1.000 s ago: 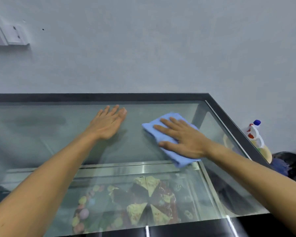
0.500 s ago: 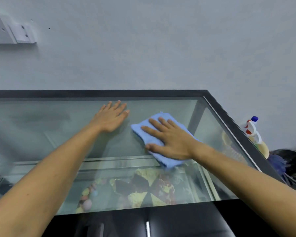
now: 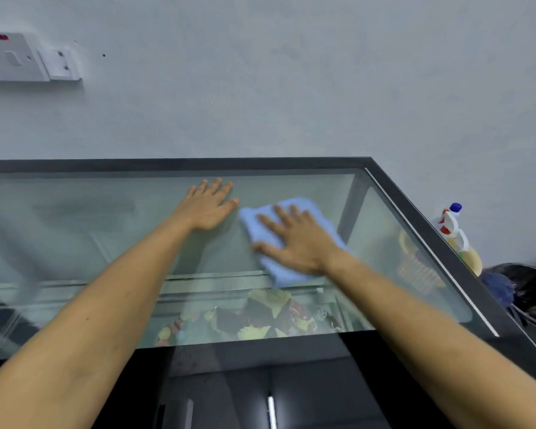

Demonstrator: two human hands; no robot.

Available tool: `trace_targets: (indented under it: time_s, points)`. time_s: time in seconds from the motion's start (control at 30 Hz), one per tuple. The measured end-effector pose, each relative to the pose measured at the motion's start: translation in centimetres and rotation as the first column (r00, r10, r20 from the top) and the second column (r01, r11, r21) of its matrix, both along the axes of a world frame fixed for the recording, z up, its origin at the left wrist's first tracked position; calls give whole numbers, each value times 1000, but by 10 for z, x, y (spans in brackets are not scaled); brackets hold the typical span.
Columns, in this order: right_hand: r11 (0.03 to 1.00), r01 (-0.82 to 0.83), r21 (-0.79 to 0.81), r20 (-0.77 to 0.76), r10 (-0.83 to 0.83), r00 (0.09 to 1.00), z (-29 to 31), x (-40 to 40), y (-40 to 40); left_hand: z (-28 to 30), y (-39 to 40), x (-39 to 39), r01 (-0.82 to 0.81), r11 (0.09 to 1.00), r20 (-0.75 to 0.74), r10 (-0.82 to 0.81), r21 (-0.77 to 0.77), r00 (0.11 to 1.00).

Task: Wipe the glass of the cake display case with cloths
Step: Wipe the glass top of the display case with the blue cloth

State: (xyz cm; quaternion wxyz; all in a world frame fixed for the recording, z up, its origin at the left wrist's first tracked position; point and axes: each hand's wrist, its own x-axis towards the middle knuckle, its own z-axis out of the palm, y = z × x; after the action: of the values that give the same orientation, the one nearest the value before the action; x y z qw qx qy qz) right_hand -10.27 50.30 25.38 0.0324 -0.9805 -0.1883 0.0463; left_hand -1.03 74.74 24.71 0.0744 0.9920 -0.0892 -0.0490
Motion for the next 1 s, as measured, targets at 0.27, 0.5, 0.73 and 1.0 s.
trace_targets:
  time_s: [0.27, 0.5, 0.73, 1.0]
  points:
    - [961, -262, 90, 20, 261, 965, 7, -157, -125, -2, 18, -25, 66, 998, 0, -66, -3, 998]
    - [972, 228, 62, 32, -231, 973, 4, -22, -47, -4, 27, -45, 66, 998, 6, -66, -15, 998]
    - [926, -370, 76, 35, 368, 929, 0, -203, 63, -4, 31, -47, 91, 995, 2, -91, -37, 996]
    - [997, 63, 48, 50, -65, 997, 2, -131, -50, -5, 41, -52, 132, 991, -11, -132, -38, 991]
